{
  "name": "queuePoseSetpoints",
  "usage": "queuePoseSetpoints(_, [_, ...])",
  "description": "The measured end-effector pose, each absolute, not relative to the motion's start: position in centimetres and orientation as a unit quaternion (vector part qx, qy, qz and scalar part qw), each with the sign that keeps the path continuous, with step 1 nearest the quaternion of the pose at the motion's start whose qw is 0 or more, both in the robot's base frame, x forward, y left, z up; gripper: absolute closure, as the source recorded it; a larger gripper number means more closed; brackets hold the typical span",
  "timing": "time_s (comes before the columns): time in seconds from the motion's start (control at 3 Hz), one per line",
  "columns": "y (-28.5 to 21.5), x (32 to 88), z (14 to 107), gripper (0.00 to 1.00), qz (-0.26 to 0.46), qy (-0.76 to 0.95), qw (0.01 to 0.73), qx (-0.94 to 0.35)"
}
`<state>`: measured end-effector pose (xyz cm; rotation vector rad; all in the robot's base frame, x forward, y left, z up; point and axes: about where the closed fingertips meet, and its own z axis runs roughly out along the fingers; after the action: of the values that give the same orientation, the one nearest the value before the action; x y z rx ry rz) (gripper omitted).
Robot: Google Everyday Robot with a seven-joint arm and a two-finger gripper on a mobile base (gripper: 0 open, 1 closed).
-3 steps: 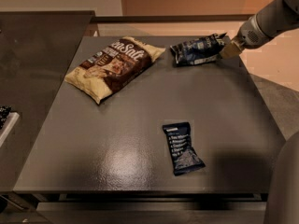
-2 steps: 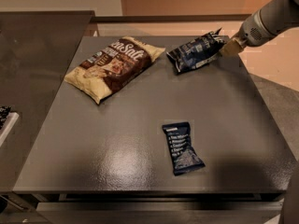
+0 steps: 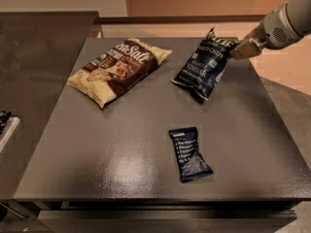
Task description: Move blue chip bag near rxbar blueberry
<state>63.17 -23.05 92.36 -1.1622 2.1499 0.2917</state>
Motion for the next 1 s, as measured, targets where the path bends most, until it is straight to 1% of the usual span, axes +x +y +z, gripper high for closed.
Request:
queuePoseSetpoints(0.67, [-18.9, 56.7, 92.9, 1.00, 0.149, 0.788, 0.325, -0.501])
queuePoseSetpoints(1.0, [-17.0, 54.4, 92.3, 0.84, 0.167, 0.771, 0.314, -0.528])
